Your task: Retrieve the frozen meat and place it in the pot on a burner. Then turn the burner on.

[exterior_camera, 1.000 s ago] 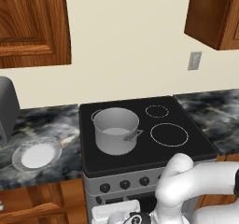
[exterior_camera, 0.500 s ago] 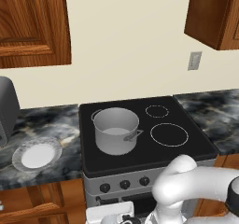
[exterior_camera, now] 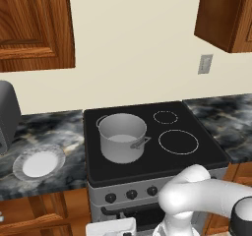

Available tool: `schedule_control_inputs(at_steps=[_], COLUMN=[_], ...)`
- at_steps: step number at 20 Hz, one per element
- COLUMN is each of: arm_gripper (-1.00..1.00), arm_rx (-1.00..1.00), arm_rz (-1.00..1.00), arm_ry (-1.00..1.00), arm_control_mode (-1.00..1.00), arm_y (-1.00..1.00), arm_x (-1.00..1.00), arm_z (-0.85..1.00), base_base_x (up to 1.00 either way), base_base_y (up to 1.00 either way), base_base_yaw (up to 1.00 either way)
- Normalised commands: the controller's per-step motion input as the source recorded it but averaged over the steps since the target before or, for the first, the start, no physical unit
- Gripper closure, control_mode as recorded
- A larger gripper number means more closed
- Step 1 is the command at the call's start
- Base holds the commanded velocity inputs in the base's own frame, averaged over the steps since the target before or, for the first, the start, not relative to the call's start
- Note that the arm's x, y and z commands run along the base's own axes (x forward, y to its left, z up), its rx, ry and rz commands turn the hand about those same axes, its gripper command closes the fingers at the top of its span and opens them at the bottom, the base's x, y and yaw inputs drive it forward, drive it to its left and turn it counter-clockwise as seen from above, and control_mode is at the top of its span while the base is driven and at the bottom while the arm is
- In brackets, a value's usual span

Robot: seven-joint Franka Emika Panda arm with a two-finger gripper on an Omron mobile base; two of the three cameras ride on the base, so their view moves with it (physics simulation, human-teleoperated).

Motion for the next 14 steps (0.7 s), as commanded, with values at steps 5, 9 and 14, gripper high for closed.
schedule_control_inputs(at_steps=[5, 9, 14], arm_gripper=[-1.00, -1.00, -1.00], arm_rx=[0.00, 0.04, 0.06], arm_rz=[0.00, 0.00, 0.00], arm_ry=[0.00, 0.00, 0.02], arm_control_mode=[-1.00, -1.00, -1.00], arm_y=[0.00, 0.00, 0.00], arm_x=[0.00, 0.00, 0.00], arm_z=[-0.15, -0.05, -0.05], base_base_x=[0.00, 0.00, 0.00], base_base_y=[0.00, 0.00, 0.00], base_base_yaw=[0.00, 0.00, 0.00])
